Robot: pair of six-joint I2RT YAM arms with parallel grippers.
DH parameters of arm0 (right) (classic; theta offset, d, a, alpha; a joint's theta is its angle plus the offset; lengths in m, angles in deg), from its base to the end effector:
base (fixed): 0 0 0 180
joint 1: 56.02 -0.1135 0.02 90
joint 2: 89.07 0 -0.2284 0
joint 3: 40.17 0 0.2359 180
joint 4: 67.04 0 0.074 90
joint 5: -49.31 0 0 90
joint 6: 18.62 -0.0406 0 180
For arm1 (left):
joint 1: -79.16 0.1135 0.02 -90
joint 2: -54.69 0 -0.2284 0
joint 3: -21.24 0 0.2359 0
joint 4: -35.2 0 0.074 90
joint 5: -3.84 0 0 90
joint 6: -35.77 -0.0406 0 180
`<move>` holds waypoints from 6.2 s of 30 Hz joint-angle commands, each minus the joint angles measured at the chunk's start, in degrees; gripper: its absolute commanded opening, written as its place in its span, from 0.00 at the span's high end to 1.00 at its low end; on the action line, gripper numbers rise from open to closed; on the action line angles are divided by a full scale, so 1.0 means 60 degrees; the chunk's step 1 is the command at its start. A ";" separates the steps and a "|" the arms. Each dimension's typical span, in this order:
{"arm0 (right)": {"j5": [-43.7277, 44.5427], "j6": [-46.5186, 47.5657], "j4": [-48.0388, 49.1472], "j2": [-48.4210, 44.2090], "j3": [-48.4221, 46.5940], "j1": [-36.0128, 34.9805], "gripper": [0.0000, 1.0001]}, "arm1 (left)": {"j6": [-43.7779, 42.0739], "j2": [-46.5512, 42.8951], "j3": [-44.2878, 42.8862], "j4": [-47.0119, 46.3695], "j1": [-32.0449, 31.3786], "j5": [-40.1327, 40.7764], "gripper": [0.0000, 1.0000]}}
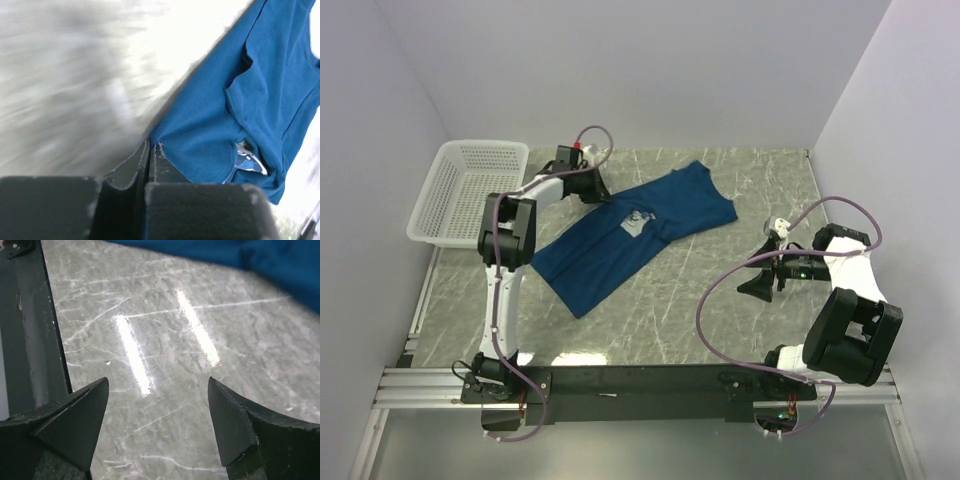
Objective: Fold and stack the t-shirts
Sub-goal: Fold the tshirt
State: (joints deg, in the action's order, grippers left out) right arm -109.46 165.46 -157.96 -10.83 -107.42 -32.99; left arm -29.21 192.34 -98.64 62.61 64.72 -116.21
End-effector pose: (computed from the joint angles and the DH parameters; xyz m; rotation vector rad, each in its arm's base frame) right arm 0.1866 -0.0382 0.2053 -1.0688 1.7481 0.9115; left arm 0.4698 -0.1420 0.1179 0.0435 2.4259 -0.9450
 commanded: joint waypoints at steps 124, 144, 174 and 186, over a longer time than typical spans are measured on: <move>0.5667 -1.2564 0.7794 -0.4134 0.1677 -0.3984 0.11 | 0.3609 -0.1289 0.1015 0.0073 0.0765 0.2740 0.76; 0.6523 -0.4357 0.8023 -0.2977 0.3654 -1.1643 0.20 | -0.3435 -1.6456 1.0447 -0.0780 -0.1591 0.1961 0.05; 0.6119 -0.5939 0.8860 -0.2550 0.3963 -1.1575 1.00 | -0.7818 -1.5873 1.1782 0.2343 -0.8427 0.4106 0.30; 0.5105 -0.6159 0.8507 -0.2844 0.3713 -1.0737 1.00 | -0.7143 -1.1607 1.1972 0.0453 -1.1144 0.6381 0.39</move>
State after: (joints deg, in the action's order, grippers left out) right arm -75.76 129.33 -105.87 -26.50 -82.96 -97.95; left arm -73.89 119.20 -26.82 70.04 -1.64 -84.14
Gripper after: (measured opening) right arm 0.031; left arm 0.618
